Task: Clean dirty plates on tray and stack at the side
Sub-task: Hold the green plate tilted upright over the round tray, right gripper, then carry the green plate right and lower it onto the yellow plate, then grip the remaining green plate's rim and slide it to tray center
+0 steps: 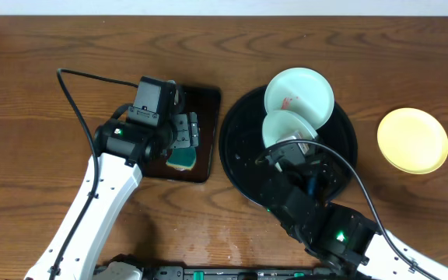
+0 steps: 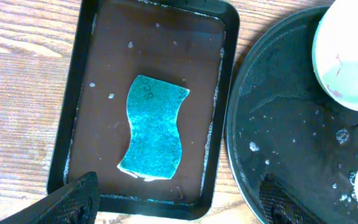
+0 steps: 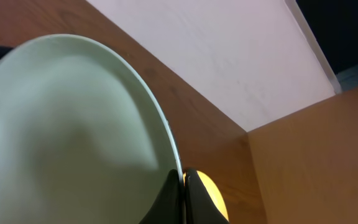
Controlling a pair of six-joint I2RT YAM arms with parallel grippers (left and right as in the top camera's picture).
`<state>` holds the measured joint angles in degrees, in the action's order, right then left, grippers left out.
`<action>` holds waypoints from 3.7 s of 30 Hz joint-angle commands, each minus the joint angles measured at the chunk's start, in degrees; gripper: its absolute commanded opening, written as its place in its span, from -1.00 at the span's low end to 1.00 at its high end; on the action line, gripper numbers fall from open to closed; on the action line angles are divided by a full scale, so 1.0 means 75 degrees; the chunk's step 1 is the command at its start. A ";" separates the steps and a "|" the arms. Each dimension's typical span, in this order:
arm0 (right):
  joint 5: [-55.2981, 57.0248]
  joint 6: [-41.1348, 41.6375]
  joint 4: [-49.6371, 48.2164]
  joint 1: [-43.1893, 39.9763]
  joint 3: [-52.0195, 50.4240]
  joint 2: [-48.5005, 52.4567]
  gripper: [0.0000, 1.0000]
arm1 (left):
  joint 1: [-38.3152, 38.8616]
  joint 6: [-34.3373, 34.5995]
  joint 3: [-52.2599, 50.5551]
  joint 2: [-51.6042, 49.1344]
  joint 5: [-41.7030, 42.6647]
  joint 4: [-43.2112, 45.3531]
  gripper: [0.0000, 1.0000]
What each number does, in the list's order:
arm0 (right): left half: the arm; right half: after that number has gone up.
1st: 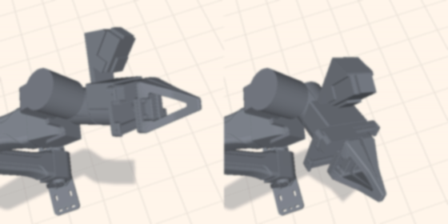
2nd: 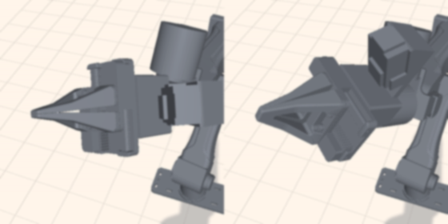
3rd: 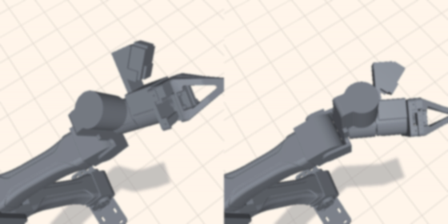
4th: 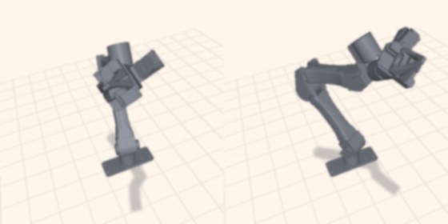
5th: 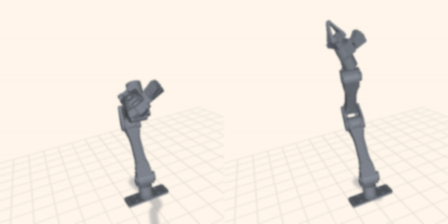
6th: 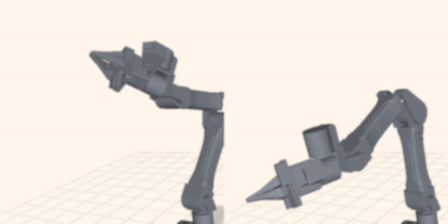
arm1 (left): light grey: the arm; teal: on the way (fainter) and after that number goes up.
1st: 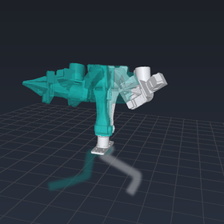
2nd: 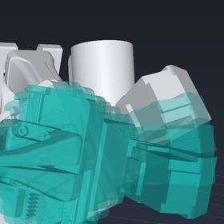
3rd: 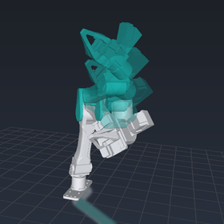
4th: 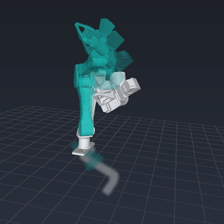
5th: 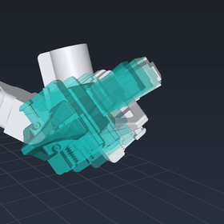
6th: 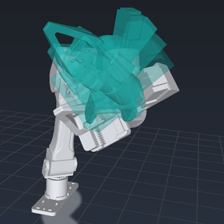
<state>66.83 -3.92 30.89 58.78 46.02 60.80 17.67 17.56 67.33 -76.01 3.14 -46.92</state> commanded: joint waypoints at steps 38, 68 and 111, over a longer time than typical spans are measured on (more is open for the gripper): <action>-0.7839 0.4599 -0.0694 -1.2695 0.0152 0.2512 -0.98 | -0.0032 -0.0079 0.0184 0.0006 0.0070 -0.0026 0.66; -0.8976 0.1515 -0.3771 -0.7516 0.0286 0.4130 0.15 | -0.0032 -0.0079 0.0184 0.0006 0.0073 -0.0026 0.67; -0.9002 0.5686 0.0758 -0.6172 -0.0050 0.2897 -0.98 | -0.0032 -0.0079 0.0184 0.0006 0.0073 -0.0026 0.66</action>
<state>-1.67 31.00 37.36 11.16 46.68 81.25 17.67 17.56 67.33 -76.01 3.75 -46.94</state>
